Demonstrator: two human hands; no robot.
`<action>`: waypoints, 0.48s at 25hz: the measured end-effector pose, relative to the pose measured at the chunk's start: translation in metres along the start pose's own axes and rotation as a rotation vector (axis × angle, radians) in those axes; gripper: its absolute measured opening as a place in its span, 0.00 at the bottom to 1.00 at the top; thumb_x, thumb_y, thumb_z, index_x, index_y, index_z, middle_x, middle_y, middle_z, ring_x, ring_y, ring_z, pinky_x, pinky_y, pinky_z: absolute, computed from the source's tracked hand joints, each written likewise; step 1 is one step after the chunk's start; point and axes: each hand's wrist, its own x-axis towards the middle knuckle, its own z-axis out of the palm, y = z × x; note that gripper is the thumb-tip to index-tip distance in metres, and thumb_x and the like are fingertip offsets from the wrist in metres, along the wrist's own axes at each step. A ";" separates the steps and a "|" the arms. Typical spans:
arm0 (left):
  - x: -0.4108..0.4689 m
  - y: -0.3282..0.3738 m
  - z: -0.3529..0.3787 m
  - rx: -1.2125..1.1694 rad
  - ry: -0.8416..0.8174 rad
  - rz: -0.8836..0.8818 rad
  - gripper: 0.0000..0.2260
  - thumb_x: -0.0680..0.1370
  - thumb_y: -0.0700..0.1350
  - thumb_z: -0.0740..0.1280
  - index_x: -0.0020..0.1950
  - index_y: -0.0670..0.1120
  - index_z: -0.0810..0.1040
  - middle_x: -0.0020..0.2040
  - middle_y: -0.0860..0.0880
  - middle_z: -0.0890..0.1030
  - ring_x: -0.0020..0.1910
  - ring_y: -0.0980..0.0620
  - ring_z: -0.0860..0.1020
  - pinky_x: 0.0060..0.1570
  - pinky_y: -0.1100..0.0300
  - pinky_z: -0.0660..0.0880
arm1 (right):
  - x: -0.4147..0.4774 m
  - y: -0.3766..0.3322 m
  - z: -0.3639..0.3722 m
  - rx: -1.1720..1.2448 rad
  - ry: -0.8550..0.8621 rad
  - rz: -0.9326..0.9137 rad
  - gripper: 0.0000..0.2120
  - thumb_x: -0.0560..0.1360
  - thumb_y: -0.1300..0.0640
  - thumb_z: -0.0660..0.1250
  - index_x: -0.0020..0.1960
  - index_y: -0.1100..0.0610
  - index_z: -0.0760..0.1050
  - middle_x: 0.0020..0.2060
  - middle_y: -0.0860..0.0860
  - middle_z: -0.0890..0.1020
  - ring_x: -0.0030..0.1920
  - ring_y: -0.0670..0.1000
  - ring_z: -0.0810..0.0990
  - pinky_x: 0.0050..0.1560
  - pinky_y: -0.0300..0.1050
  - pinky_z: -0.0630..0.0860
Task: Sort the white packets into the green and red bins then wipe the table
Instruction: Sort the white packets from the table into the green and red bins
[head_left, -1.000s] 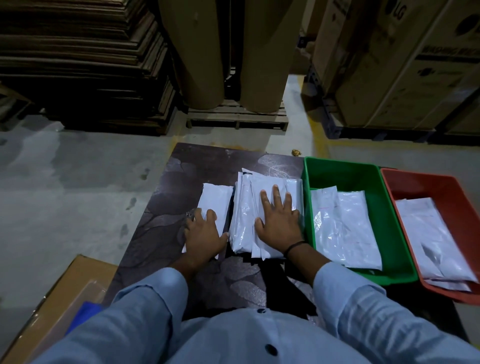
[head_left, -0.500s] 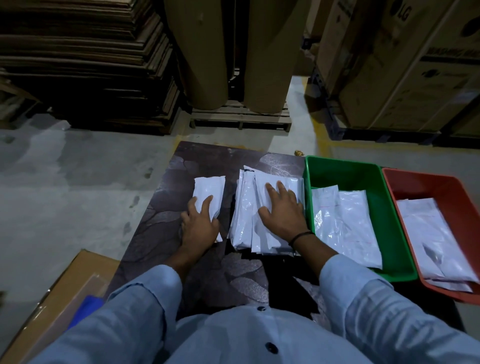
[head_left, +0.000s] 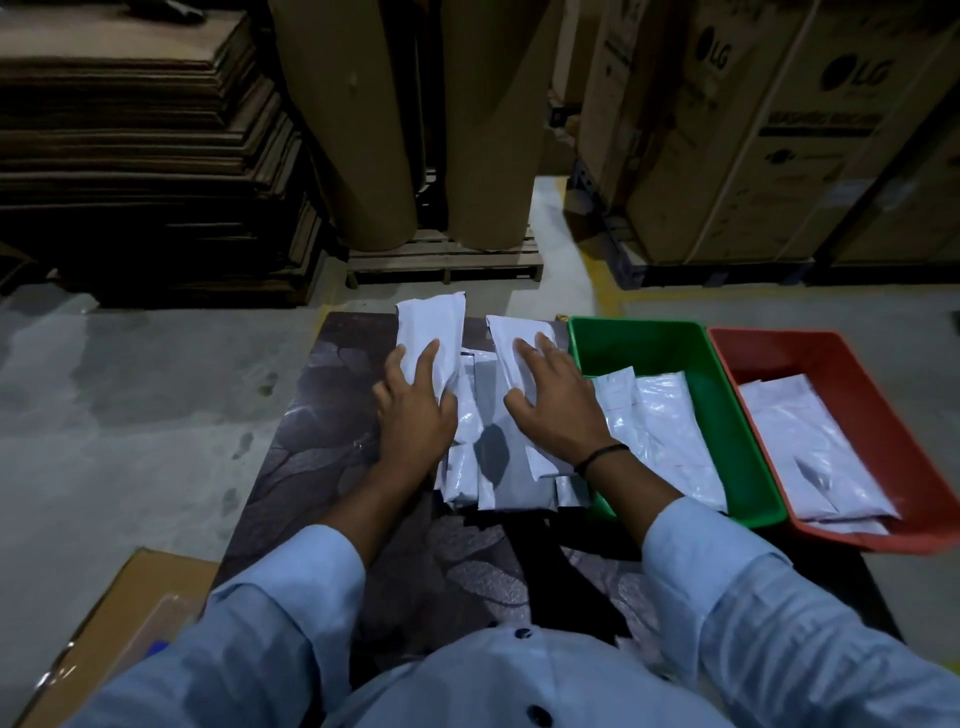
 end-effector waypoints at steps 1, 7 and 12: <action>-0.002 0.009 0.002 -0.014 -0.010 0.024 0.26 0.82 0.49 0.62 0.80 0.59 0.60 0.81 0.47 0.51 0.73 0.38 0.59 0.72 0.40 0.63 | -0.002 0.001 -0.005 -0.004 0.006 -0.005 0.35 0.73 0.42 0.56 0.79 0.47 0.59 0.79 0.53 0.59 0.78 0.59 0.58 0.73 0.65 0.63; -0.019 0.048 0.030 -0.026 -0.085 0.086 0.26 0.83 0.51 0.62 0.80 0.60 0.59 0.81 0.46 0.51 0.73 0.38 0.59 0.72 0.41 0.64 | -0.024 0.029 -0.033 -0.069 0.046 0.061 0.32 0.76 0.46 0.61 0.79 0.47 0.59 0.80 0.52 0.57 0.78 0.61 0.56 0.71 0.67 0.62; -0.038 0.079 0.058 0.014 -0.174 0.104 0.27 0.82 0.50 0.62 0.80 0.59 0.59 0.81 0.46 0.51 0.71 0.37 0.59 0.70 0.41 0.65 | -0.053 0.078 -0.052 0.018 0.043 0.191 0.32 0.76 0.44 0.59 0.79 0.45 0.58 0.81 0.50 0.56 0.80 0.59 0.53 0.73 0.68 0.59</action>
